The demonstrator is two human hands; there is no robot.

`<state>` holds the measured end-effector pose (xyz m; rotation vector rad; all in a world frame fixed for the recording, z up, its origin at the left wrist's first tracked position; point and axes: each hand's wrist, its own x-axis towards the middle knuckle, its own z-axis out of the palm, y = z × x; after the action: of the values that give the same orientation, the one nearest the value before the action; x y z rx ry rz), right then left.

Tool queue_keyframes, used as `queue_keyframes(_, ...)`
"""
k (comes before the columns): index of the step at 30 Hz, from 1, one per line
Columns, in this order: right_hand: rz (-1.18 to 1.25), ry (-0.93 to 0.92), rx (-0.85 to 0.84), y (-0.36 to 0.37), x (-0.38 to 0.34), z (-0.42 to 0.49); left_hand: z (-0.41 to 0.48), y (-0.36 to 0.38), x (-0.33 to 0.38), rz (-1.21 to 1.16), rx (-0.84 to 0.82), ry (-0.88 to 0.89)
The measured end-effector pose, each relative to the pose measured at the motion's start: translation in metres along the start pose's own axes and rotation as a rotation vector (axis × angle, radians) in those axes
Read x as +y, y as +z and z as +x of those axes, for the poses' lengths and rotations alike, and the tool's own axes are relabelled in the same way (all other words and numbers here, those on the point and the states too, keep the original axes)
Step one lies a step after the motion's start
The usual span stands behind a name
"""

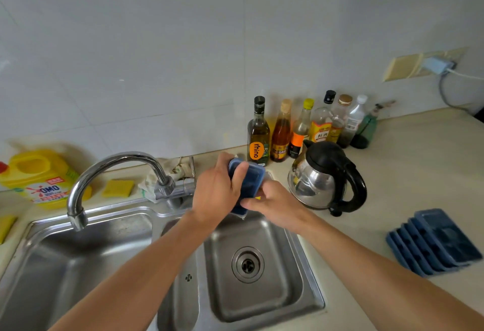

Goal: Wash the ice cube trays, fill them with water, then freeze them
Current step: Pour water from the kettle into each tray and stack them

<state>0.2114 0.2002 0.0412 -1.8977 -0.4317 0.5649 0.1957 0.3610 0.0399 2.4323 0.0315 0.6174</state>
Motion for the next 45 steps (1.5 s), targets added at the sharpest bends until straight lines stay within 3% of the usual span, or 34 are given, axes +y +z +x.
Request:
queue_keyframes(4,0.056,0.102,0.000,-0.007,0.018,-0.012,-0.010,0.026,0.003,-0.019,-0.053,-0.085)
queue_keyframes(8,0.209,0.197,0.046,-0.021,0.037,-0.026,-0.012,0.051,0.016,-0.162,-0.201,-0.366)
queue_keyframes(15,0.238,0.259,0.169,-0.086,0.066,-0.076,-0.019,0.081,0.093,-0.548,-0.452,-0.776)
queue_keyframes(23,0.141,0.282,0.428,-0.225,0.112,-0.180,-0.052,0.157,0.239,-0.583,-0.566,-0.641)
queue_keyframes(29,-0.014,0.315,0.415,-0.301,0.159,-0.225,-0.075,0.218,0.322,-0.526,-0.551,-0.538)
queue_keyframes(39,-0.336,0.201,0.325,-0.313,0.206,-0.220,-0.094,0.251,0.326,-0.482,-0.568,-0.643)
queue_keyframes(42,-0.314,0.207,0.328,-0.318,0.215,-0.222,-0.091,0.258,0.320,-0.483,-0.537,-0.663)
queue_keyframes(45,-0.158,0.309,0.416,-0.327,0.229,-0.227,-0.089,0.265,0.304,-0.503,-0.440,-0.802)
